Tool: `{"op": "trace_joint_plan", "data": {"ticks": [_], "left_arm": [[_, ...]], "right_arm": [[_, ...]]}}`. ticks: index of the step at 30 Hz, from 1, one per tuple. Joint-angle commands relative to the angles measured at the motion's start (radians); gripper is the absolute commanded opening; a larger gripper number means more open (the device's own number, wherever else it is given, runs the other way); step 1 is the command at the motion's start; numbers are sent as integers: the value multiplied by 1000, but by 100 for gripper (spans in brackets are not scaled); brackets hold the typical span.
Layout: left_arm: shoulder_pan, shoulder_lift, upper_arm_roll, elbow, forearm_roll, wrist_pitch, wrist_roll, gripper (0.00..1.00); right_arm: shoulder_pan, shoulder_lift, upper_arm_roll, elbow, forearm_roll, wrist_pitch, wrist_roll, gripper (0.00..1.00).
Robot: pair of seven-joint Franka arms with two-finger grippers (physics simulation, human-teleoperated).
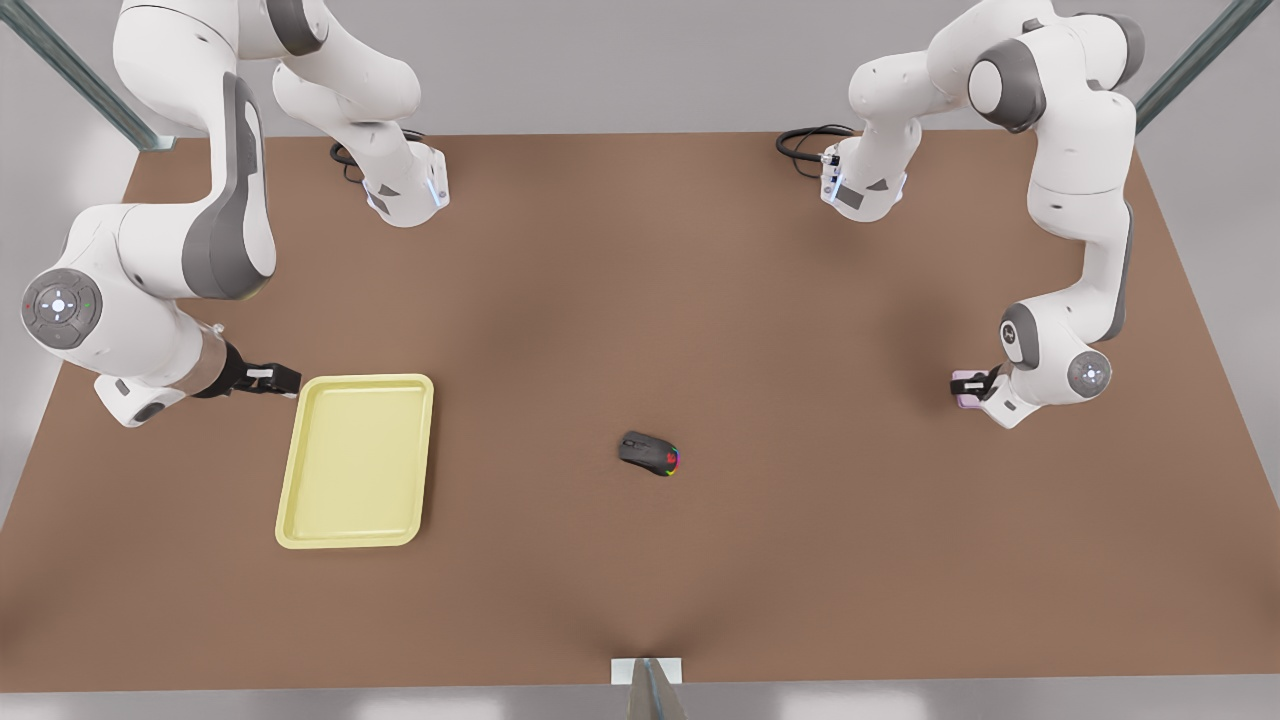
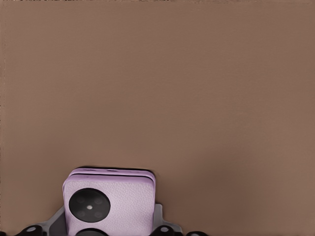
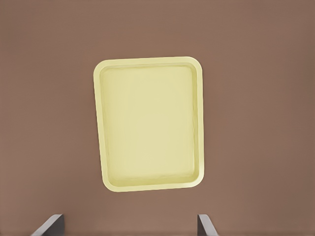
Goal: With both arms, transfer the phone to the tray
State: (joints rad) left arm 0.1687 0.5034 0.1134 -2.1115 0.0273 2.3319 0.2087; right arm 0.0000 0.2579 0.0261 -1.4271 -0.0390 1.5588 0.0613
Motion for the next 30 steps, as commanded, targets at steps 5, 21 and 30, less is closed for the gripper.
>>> {"op": "trace_joint_plan", "data": {"ticks": [5,21,30], "left_arm": [[-107,-72,-11,8,-4,-45,-233,77],[-940,389,-259,1064,-176,-525,-1644,79],[-973,529,-251,1148,-187,-183,-1609,79]], "right_arm": [[0,-2,0,0,1,0,0,100],[2,0,2,0,2,0,2,100],[5,-2,3,0,-1,0,0,100]]}}
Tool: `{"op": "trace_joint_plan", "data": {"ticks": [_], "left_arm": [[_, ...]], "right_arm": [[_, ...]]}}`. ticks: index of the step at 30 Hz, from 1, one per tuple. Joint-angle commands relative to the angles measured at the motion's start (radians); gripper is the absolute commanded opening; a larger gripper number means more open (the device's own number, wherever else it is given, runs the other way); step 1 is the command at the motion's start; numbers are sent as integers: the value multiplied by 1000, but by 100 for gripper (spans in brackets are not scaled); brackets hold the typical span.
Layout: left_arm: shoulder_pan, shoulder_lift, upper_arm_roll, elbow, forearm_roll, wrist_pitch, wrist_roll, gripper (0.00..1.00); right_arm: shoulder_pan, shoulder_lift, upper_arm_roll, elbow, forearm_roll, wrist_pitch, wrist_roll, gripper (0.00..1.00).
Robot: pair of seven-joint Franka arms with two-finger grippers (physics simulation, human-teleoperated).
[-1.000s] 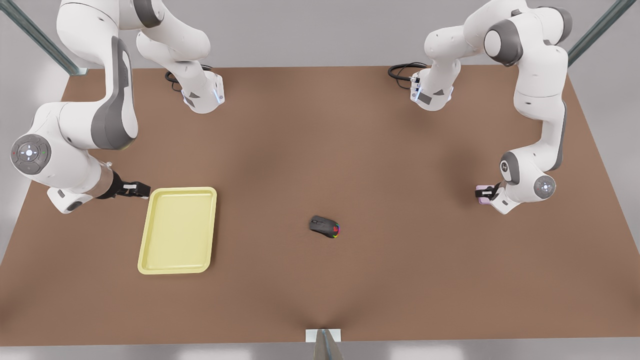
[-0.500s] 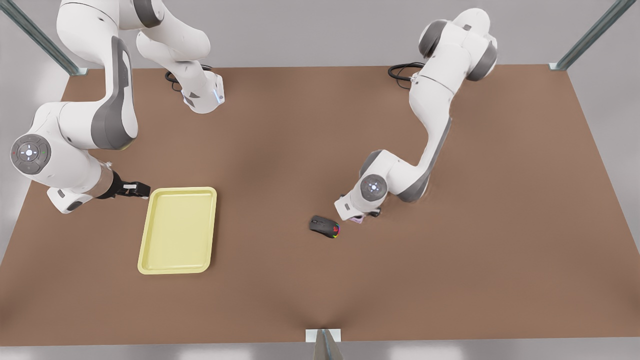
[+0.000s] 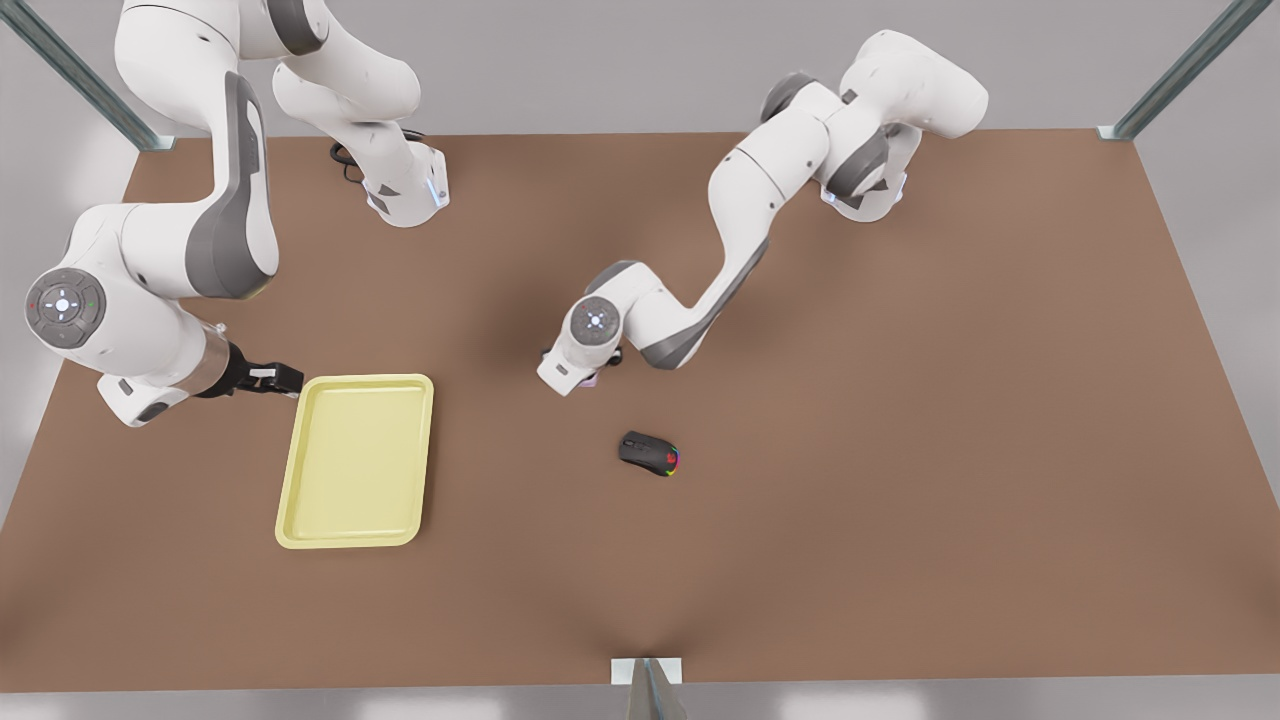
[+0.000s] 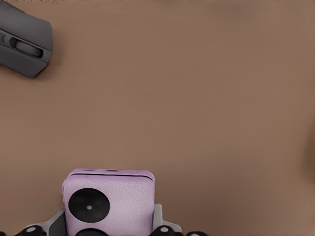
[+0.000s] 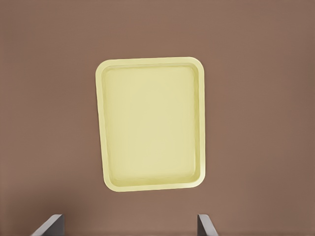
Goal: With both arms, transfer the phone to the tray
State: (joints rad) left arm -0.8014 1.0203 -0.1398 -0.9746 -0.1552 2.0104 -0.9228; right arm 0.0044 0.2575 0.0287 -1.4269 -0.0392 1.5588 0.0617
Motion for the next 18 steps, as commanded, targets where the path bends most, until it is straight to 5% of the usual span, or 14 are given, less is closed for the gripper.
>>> {"op": "trace_joint_plan", "data": {"ticks": [1,12,14,16,17,18], "left_arm": [[-1,12,-1,11,-4,151,-441,79],[-9,69,-6,8,-6,163,280,79],[-9,73,-7,8,-6,179,297,100],[-2,67,-7,8,-7,179,286,100],[2,38,-7,-1,-12,145,272,100],[60,-69,-3,-3,-26,-117,288,100]], "right_arm": [[0,-1,0,0,-1,0,0,100],[6,-1,0,0,1,-2,3,100],[6,-1,0,0,-1,-6,1,100],[8,-1,2,0,-1,-6,1,100],[8,-1,2,0,-1,-6,1,100],[9,-1,4,2,-1,-6,3,100]]}}
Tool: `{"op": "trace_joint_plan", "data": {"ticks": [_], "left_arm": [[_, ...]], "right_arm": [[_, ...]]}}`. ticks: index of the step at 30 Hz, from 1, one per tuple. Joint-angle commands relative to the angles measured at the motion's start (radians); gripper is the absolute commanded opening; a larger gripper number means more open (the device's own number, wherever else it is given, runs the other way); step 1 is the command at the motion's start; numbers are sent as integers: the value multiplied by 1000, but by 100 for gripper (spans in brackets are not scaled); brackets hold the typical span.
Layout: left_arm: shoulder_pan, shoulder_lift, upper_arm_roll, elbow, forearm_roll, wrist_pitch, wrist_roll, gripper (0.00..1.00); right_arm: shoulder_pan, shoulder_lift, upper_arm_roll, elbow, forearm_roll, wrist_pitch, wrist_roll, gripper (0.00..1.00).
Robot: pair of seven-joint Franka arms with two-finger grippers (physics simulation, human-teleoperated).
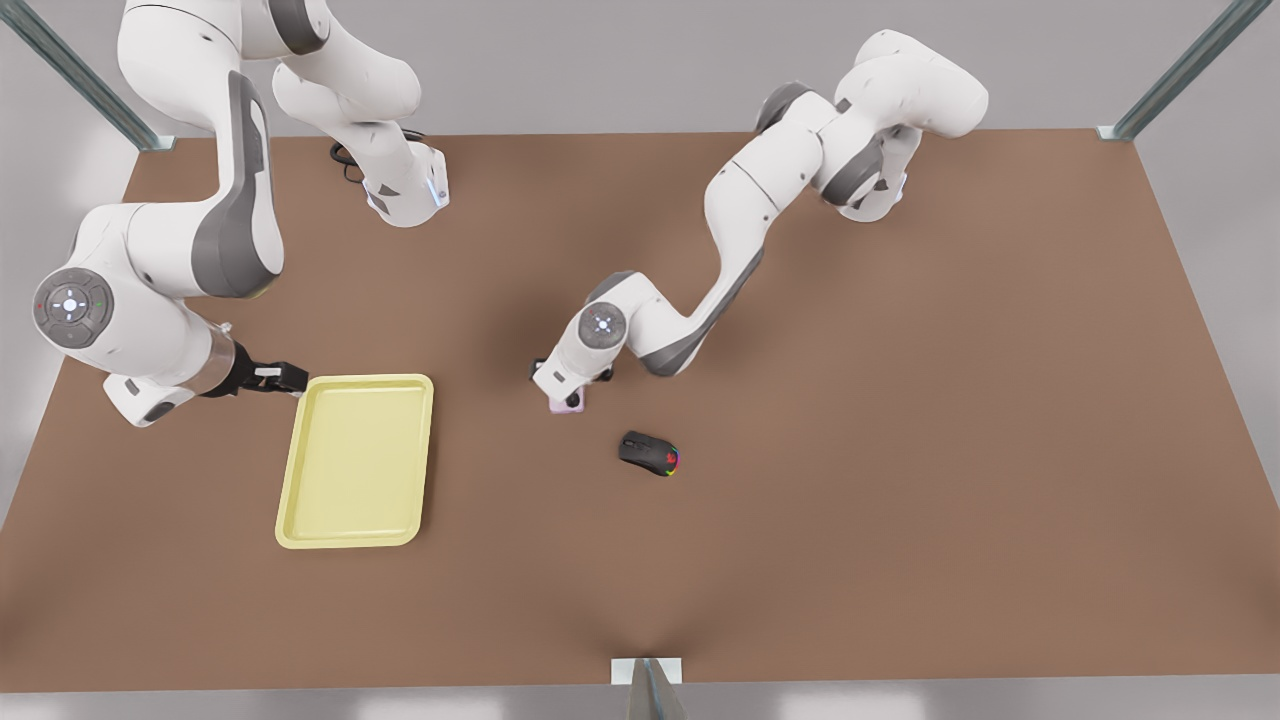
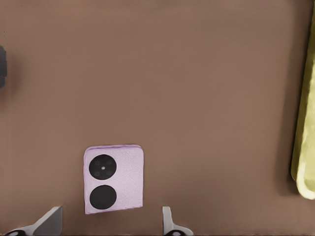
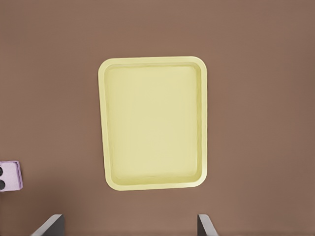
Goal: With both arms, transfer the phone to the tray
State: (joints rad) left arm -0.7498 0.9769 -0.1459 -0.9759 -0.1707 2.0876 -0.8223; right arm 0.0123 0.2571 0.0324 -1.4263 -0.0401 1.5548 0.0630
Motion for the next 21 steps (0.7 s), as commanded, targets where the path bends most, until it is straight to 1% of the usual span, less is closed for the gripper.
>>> {"op": "trace_joint_plan", "data": {"ticks": [1,2,3,4,5,6,7,8,9,11,12,13,14,16,19,20,21], "left_arm": [[128,-191,12,0,-6,-613,229,100],[285,-343,15,2,5,-813,258,100],[452,-461,14,2,63,-928,342,100],[556,-501,14,2,170,-1014,585,100],[598,-504,25,2,241,-1044,680,100],[676,-633,29,-178,238,-946,751,100],[666,-803,40,-471,252,-728,793,100],[612,-831,152,-498,208,-765,798,100],[613,-828,155,-486,183,-842,807,100],[613,-811,146,-436,166,-885,789,100],[612,-801,144,-380,146,-900,789,100],[610,-788,127,-363,143,-882,792,100],[612,-788,137,-363,82,-883,799,100],[612,-767,140,-365,62,-882,804,100],[612,-754,141,-365,62,-882,804,100],[612,-750,141,-368,60,-882,804,100],[612,-745,141,-368,53,-882,804,100]], "right_arm": [[8,-2,4,1,2,2,3,100],[43,1,20,13,3,7,1,100],[64,-1,49,15,-1,8,15,100],[80,10,64,14,0,46,15,100],[109,25,72,14,0,57,17,100],[150,43,72,17,0,67,75,100],[169,54,77,17,2,103,125,100],[215,77,83,20,2,122,207,100],[254,103,86,20,2,160,293,100],[322,145,86,21,0,206,429,100],[354,165,86,21,0,226,475,100],[383,181,86,21,0,241,535,100],[417,205,86,21,2,243,564,100],[466,226,86,15,2,264,623,100],[468,241,93,-5,3,280,618,100],[466,260,120,-5,2,288,618,100],[468,263,120,-14,2,291,621,100]]}}
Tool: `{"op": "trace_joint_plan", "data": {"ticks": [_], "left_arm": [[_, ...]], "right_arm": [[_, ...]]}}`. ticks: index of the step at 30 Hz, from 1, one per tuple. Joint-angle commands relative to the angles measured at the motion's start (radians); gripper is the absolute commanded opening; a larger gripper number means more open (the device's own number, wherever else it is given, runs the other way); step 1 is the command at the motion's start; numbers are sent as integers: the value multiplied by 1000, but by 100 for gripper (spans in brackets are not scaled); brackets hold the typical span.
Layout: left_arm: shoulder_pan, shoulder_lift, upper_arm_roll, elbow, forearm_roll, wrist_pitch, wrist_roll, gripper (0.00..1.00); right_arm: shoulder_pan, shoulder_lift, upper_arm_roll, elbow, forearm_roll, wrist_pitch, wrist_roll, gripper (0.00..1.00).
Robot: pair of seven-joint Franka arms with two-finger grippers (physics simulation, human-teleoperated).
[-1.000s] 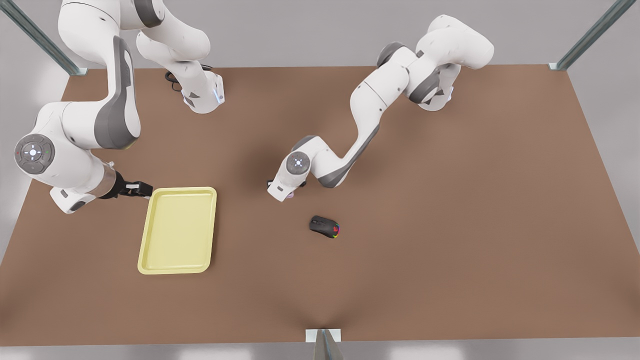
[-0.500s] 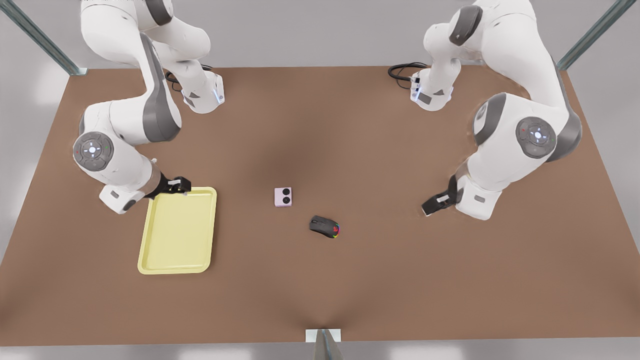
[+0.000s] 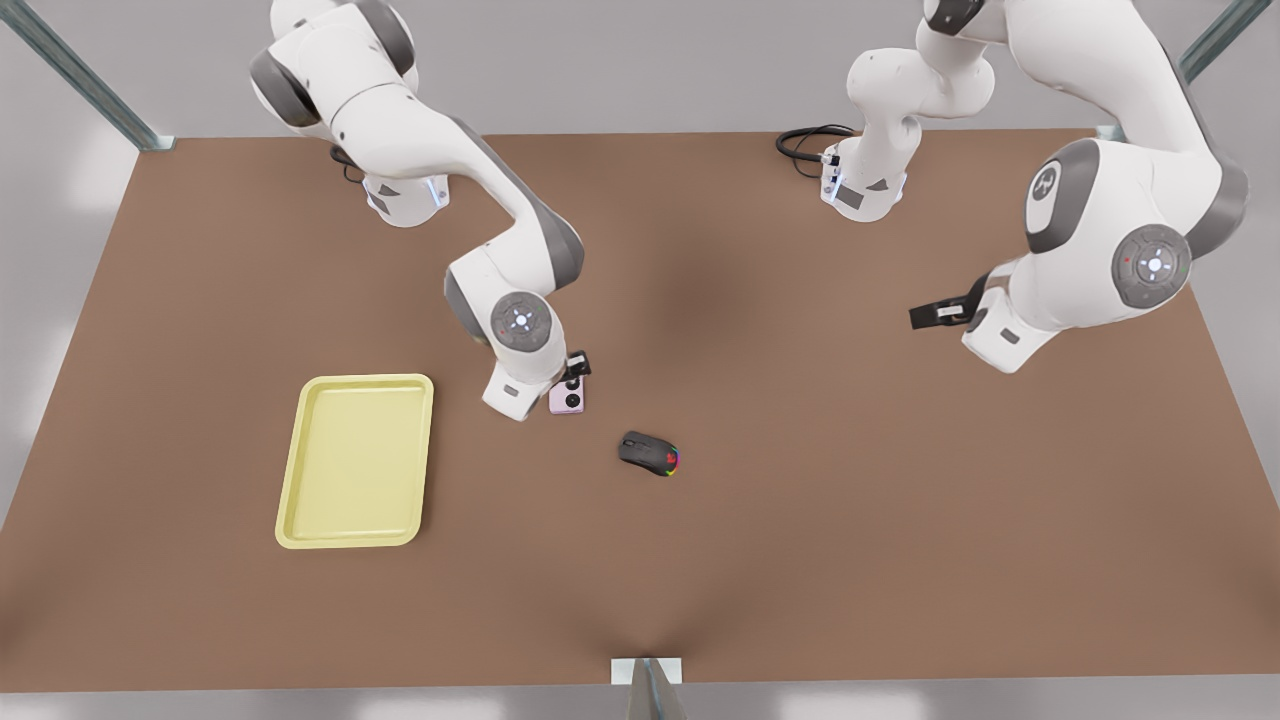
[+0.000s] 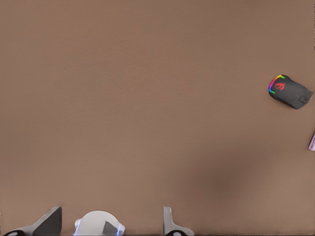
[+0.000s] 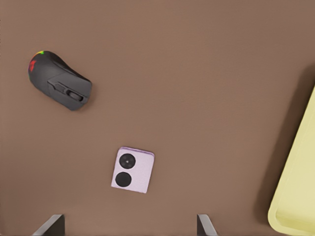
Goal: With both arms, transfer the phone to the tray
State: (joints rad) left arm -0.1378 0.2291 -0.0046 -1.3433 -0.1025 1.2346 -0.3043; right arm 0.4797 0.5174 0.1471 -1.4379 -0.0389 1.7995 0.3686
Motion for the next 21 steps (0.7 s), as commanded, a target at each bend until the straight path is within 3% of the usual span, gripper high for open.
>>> {"op": "trace_joint_plan", "data": {"ticks": [1,5,7,21], "left_arm": [[0,3,0,0,-17,-29,286,100],[1,9,0,1,-28,-29,287,100],[4,9,2,4,-31,-29,289,100],[6,13,3,6,-31,-27,303,100]], "right_arm": [[-1,12,5,-9,2,58,317,100],[-16,69,5,-21,70,139,352,100],[-53,82,5,-85,139,219,169,100],[-16,115,5,-245,89,350,36,100]]}}
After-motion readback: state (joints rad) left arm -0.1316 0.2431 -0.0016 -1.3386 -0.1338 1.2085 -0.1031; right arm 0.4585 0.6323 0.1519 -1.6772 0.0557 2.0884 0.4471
